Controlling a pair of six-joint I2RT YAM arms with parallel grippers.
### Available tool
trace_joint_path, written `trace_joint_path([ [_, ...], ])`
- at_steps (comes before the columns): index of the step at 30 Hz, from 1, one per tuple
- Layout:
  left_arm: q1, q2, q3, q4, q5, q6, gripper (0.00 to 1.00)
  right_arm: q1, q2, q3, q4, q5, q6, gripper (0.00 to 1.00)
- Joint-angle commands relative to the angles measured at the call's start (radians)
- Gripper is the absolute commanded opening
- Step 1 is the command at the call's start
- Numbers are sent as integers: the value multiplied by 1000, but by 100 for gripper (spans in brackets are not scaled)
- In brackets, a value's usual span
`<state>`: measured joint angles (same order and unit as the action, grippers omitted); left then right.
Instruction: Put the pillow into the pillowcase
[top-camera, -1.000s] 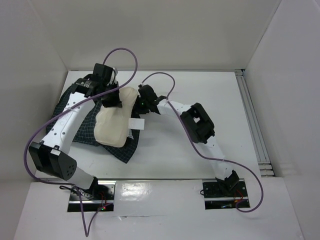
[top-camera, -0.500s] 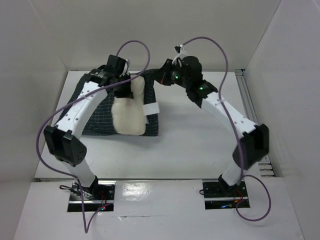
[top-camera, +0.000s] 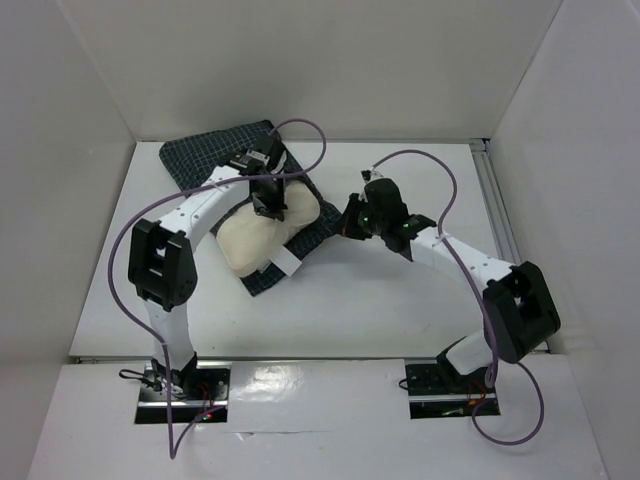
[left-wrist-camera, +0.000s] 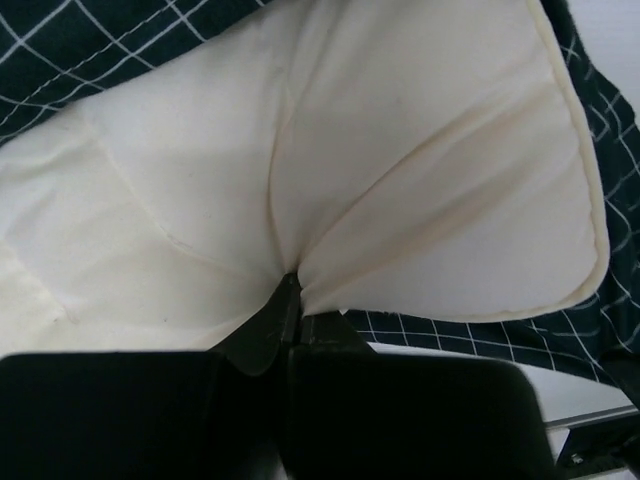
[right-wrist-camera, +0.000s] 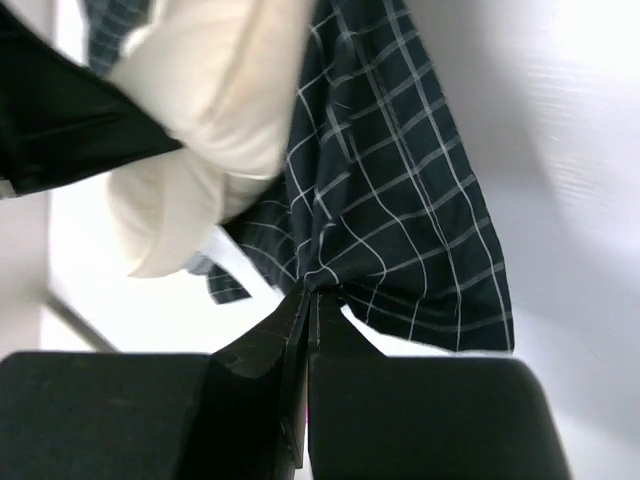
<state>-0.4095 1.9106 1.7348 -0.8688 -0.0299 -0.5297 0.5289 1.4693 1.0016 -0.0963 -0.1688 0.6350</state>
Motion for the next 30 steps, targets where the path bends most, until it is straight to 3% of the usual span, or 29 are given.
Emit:
trace_joint_path([
  [1,15,-6,34,44,37,10,5,0,-83,-13,-8,86,-17,0],
  [4,-18,-5,55,2,56,71,43,0,-101,-56,-42,97,-26,0],
  [5,-56,-18,55,-9,35,83,64,0,-112,-69,-42,97,-26,0],
  [7,-101,-45,34,-22,-39,106,75,0,-121,-89,-51,97,-15,0],
  [10,-189,-68,10,-22,-138,120,88,0,-132,-109,-51,75,6,0],
  [13,-210,-21,-12,19,-174,109,89,0,-153,-109,-29,66,17,0],
  [18,-224,25,-44,116,-87,131,89,0,-197,-109,-51,78,17,0],
  [20,-233,54,-31,105,-74,140,85,0,-227,-109,-62,91,17,0],
  [22,-233,89,-31,105,-88,129,74,0,-236,-109,-62,104,17,0],
  [24,-233,111,-9,105,-125,94,8,0,-260,-109,-62,104,26,0],
  [25,-224,122,27,105,-145,50,0,0,-260,-109,-62,104,26,0],
  [30,-123,151,188,50,-199,-41,0,0,-323,-91,-83,29,49,0],
])
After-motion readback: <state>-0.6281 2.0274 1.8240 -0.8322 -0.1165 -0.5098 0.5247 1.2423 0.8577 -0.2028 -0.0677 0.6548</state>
